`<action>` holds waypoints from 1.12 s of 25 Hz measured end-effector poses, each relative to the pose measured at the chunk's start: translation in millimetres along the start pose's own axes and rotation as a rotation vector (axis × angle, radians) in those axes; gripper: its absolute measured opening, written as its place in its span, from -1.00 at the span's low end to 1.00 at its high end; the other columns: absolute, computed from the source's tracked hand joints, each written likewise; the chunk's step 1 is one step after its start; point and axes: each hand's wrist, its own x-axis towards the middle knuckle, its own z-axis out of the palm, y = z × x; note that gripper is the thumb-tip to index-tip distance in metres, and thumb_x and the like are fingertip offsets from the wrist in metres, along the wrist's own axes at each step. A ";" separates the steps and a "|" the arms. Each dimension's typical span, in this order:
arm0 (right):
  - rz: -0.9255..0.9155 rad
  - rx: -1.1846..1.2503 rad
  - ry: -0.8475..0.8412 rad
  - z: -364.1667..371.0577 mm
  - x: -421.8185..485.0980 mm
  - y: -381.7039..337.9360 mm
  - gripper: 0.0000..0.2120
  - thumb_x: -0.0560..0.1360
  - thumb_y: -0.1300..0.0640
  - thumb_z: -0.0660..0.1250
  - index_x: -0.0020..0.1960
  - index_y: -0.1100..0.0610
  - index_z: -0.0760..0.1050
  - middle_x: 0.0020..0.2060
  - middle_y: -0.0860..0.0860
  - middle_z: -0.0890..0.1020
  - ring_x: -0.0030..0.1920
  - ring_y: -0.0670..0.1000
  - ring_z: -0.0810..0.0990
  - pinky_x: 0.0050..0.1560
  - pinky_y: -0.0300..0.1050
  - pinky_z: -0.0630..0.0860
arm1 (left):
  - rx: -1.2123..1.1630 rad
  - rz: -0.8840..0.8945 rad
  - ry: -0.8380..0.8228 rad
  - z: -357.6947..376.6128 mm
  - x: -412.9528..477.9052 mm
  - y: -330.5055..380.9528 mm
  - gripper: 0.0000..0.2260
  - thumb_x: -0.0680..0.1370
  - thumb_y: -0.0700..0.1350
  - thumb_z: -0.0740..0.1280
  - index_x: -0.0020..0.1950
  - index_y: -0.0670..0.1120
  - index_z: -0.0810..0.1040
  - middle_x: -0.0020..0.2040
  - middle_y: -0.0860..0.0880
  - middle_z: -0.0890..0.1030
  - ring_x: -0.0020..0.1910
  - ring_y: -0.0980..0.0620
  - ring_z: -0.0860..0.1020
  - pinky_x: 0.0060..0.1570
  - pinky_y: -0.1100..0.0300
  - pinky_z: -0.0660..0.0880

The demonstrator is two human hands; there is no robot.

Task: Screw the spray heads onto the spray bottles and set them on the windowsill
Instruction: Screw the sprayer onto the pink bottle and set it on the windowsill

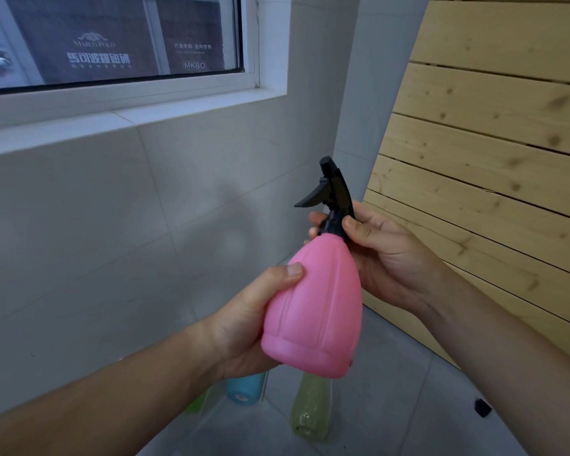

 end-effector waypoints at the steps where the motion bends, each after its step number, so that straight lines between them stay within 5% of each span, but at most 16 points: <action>1: 0.010 -0.022 0.022 -0.2 -0.2 0.6 -0.67 0.53 0.27 0.23 0.28 0.23 0.47 0.05 0.15 0.66 0.03 0.12 0.61 0.17 0.06 0.49 | 0.027 0.011 0.038 0.8 0.6 0.5 -0.09 0.17 0.11 0.67 0.44 -0.17 0.48 0.23 -0.33 0.57 0.25 -0.33 0.49 0.42 -0.43 0.24; 5: 0.025 -0.227 0.248 1.9 3.7 11.1 -0.70 0.36 0.18 0.44 0.08 0.18 0.58 -0.08 0.16 0.69 -0.10 0.08 0.64 -0.03 -0.03 0.56 | 0.363 0.078 0.261 4.8 5.5 -0.6 -0.32 0.22 0.07 0.60 0.31 0.00 0.55 0.16 -0.14 0.71 0.09 -0.16 0.70 0.22 -0.23 0.57; 10: -0.009 -0.266 0.372 7.5 7.7 20.3 -0.81 0.31 0.16 0.51 -0.11 0.19 0.63 -0.18 0.15 0.69 -0.25 0.03 0.64 -0.17 -0.10 0.59 | 0.331 0.048 0.302 -2.5 12.2 -0.8 -0.43 0.33 0.13 0.44 0.31 -0.04 0.58 0.28 -0.28 0.61 0.31 -0.38 0.52 0.35 -0.39 0.33; 14: -0.036 -0.237 0.369 7.1 8.6 22.0 -0.86 0.44 0.24 0.43 -0.02 0.24 0.62 -0.15 0.13 0.70 -0.18 0.04 0.63 -0.12 -0.09 0.57 | 0.325 0.081 0.221 -1.1 7.6 -4.2 -0.39 0.33 -0.03 0.56 0.37 0.01 0.52 0.25 -0.18 0.67 0.22 -0.24 0.64 0.24 -0.25 0.55; 19: 0.014 -0.104 0.228 6.9 8.4 15.0 -0.61 0.44 0.21 0.34 0.23 0.35 0.49 -0.03 0.17 0.67 0.02 0.21 0.56 0.22 0.21 0.46 | 0.232 0.081 0.193 -2.0 6.7 -5.2 -0.23 0.16 0.03 0.62 0.33 -0.10 0.53 0.09 -0.22 0.71 0.00 -0.16 0.71 0.02 -0.08 0.65; 22: 0.038 -0.021 0.128 3.2 6.8 7.7 -0.61 0.54 0.30 0.21 0.36 0.30 0.40 0.03 0.23 0.65 0.02 0.20 0.60 0.23 0.17 0.47 | 0.117 0.008 0.130 -3.7 5.4 -3.1 -0.10 0.03 0.07 0.69 0.31 -0.15 0.53 0.00 -0.20 0.72 -0.09 -0.11 0.71 -0.04 -0.01 0.66; 25: 0.020 -0.007 0.166 -0.3 7.7 9.2 -0.62 0.57 0.34 0.17 0.38 0.31 0.38 0.02 0.24 0.65 0.02 0.20 0.59 0.18 0.13 0.47 | 0.122 0.024 0.154 -4.9 8.6 -1.6 -0.25 0.22 0.01 0.57 0.39 -0.07 0.51 0.16 -0.22 0.65 0.01 -0.16 0.67 0.02 -0.14 0.61; 28: -0.009 -0.015 0.201 -0.7 9.2 13.7 -0.63 0.57 0.34 0.19 0.37 0.31 0.40 0.03 0.23 0.63 0.02 0.20 0.57 0.15 0.10 0.50 | 0.199 0.045 0.190 -3.0 11.1 -5.4 -0.10 0.12 0.07 0.71 0.42 0.01 0.47 0.33 -0.20 0.59 0.17 -0.19 0.65 0.11 -0.25 0.58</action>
